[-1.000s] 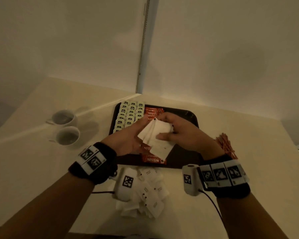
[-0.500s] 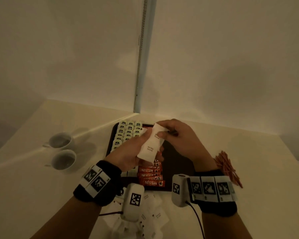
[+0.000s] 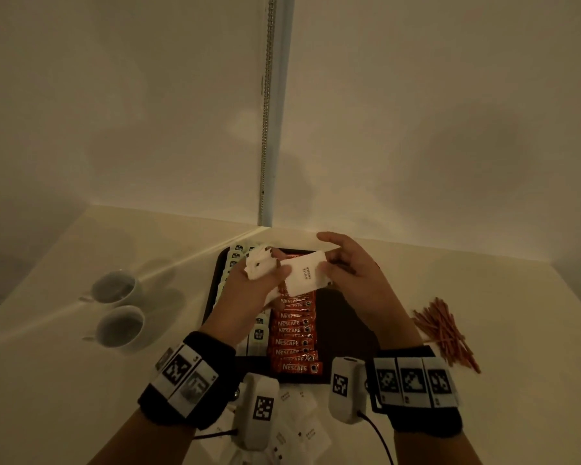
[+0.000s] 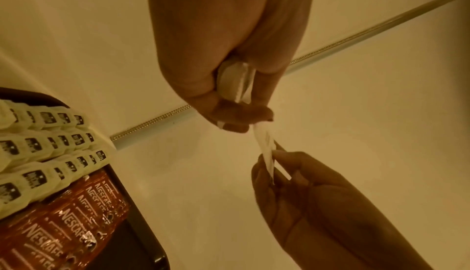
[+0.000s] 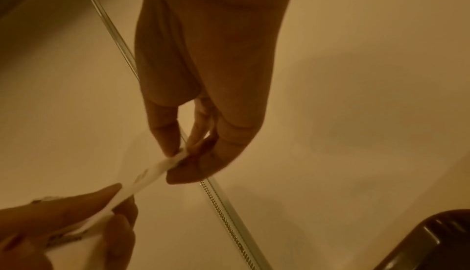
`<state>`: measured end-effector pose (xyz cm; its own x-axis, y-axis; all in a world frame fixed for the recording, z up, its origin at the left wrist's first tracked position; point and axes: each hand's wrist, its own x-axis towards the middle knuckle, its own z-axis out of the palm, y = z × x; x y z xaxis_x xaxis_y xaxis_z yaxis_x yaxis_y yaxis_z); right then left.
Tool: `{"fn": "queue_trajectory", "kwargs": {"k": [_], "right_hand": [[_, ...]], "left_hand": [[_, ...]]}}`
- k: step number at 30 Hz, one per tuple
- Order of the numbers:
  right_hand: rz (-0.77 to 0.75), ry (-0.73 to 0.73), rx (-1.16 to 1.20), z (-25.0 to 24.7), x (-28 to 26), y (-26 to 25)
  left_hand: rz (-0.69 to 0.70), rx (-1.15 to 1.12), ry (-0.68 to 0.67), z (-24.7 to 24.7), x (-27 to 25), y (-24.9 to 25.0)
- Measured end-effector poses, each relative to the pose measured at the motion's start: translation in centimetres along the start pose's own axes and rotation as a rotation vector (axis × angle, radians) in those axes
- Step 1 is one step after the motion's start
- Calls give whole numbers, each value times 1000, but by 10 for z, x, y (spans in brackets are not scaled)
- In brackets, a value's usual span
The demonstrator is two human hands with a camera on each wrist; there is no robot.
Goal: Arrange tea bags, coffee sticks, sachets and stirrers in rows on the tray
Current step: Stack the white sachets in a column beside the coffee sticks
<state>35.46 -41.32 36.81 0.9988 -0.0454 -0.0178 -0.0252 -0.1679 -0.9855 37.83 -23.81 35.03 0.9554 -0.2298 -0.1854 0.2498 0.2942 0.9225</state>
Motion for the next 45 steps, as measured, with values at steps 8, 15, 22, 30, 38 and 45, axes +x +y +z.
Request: {"fn": "queue_trajectory", "kwargs": {"k": [8, 15, 22, 30, 38, 45], "right_hand": [[126, -77, 211, 8, -1, 11], [122, -52, 284, 16, 4, 28], [148, 67, 258, 4, 26, 50], [384, 453, -278, -59, 111, 158], [494, 358, -471, -59, 156, 194], [524, 427, -453, -51, 166, 196]], "left_hand": [[145, 146, 1, 0, 6, 12], [126, 216, 60, 0, 18, 8], [-102, -5, 3, -3, 42, 9], [-215, -180, 97, -37, 55, -3], [-247, -315, 176, -49, 58, -11], [-281, -386, 179, -56, 60, -17]]}}
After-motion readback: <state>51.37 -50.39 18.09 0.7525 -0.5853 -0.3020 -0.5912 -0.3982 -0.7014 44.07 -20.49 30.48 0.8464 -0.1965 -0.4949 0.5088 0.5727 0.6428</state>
